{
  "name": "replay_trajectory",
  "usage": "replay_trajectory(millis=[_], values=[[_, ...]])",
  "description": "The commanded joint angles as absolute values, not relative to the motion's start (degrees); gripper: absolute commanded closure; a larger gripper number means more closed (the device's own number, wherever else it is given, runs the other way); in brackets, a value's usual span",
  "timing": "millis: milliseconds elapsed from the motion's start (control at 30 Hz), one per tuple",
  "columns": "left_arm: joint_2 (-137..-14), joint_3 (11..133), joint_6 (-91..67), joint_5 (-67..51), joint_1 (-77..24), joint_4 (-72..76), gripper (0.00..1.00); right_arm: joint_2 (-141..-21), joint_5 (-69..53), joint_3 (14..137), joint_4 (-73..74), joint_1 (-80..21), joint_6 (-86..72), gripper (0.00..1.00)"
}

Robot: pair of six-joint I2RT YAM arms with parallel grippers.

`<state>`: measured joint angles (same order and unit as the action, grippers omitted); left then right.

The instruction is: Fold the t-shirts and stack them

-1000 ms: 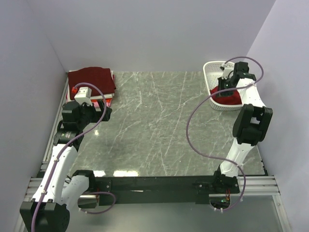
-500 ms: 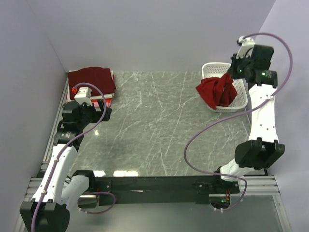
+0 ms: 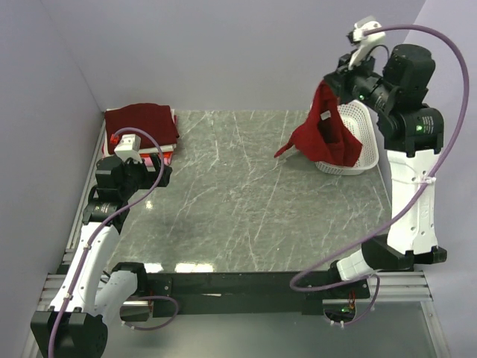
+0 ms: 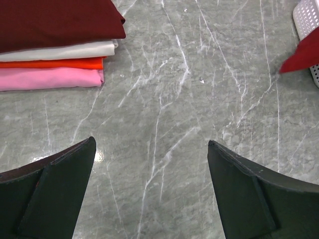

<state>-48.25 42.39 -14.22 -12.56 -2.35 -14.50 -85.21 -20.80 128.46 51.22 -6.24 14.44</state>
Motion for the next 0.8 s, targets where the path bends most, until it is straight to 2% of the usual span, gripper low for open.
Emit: replay_trajectory(millis=[0,267,767], values=[[-48.08,42.36,-13.27,-11.87,-2.55,-12.92,0.01,-81.49,-21.62,131.13,47.3,-11.15,14.42,1.0],[-47.46,42.27,-12.83,-10.64,-2.55,-12.66,0.01,-79.46,-34.52,131.23,45.44,-16.17,10.02,1.0],[-46.84,41.84,-12.57,-9.32,-2.55,-12.13,0.01,-74.18,-36.56,123.66,45.26,-30.23,10.98,1.0]])
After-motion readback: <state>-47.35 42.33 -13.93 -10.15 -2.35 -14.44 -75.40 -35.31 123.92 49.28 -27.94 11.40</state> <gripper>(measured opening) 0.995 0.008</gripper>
